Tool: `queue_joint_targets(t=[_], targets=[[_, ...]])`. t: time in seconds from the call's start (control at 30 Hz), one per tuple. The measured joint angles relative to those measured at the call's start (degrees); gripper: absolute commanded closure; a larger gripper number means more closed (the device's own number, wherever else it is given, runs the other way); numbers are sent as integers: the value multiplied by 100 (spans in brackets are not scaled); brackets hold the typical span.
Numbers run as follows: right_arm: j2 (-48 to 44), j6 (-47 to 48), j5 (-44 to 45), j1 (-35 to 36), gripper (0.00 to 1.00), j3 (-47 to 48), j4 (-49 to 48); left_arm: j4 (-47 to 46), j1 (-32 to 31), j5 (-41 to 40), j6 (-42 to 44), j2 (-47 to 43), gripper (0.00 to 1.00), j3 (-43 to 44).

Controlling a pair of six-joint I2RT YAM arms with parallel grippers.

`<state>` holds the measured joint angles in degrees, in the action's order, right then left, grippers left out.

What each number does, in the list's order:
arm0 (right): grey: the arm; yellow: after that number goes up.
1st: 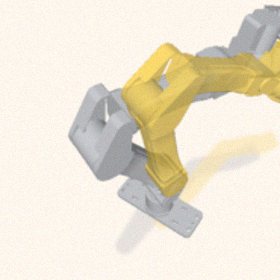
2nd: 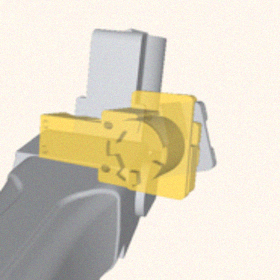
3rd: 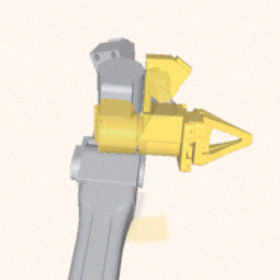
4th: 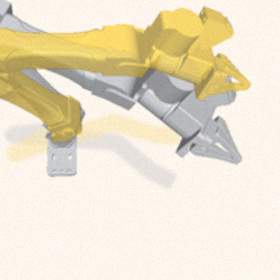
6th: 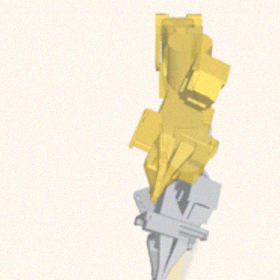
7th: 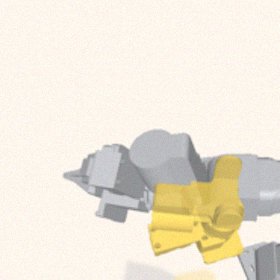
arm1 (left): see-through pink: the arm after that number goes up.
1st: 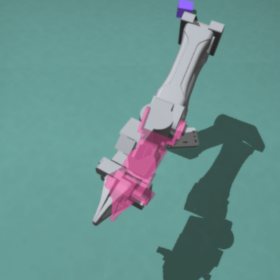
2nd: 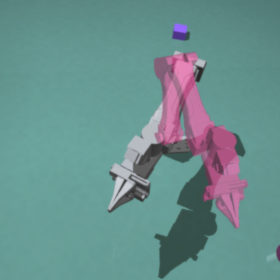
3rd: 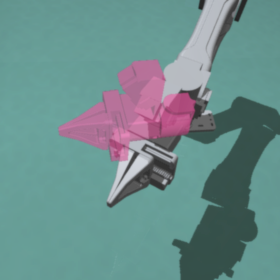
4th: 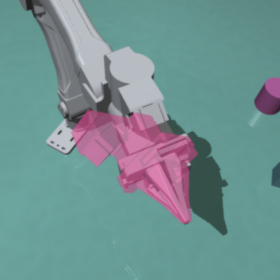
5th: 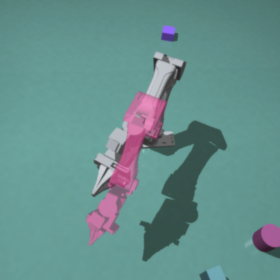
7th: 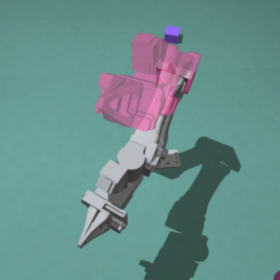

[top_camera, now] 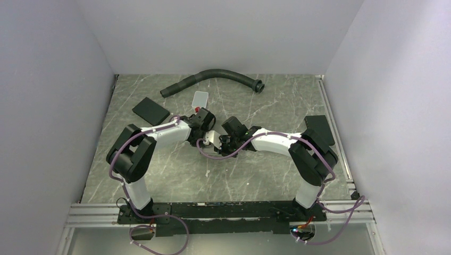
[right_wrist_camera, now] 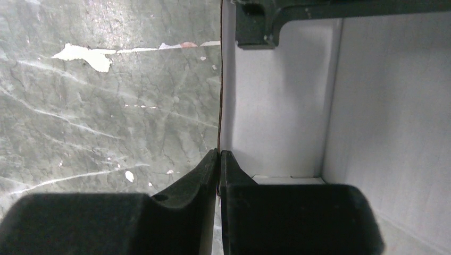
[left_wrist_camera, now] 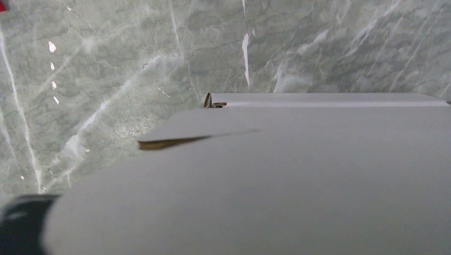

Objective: Fold the paper box
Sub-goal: Fold the paper box at the center of the board.

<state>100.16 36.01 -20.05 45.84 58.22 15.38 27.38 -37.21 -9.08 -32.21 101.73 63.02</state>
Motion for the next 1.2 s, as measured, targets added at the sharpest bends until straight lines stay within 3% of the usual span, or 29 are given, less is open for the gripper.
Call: queue_joint_targets(t=[0.03,0.27,0.4,0.5,0.73,0.87,1.2], targets=[[0,-2,-2,0,90,0,0,11,0,9,-7,0,100,4],[0,-61,-61,0,87,0,-9,149,-2,-24,-17,13,100,74],[0,-61,-59,2,80,0,-9,160,-2,-26,-15,13,78,76],[0,-55,-55,7,72,0,-4,190,-4,-24,-4,13,69,76],[-11,-70,-52,15,47,2,2,216,-13,-31,-15,-66,62,74],[-136,-114,-48,24,38,2,24,210,-35,-87,-20,-391,58,68],[-765,0,-321,107,33,122,376,-52,-164,-190,-2,-1172,40,-118]])
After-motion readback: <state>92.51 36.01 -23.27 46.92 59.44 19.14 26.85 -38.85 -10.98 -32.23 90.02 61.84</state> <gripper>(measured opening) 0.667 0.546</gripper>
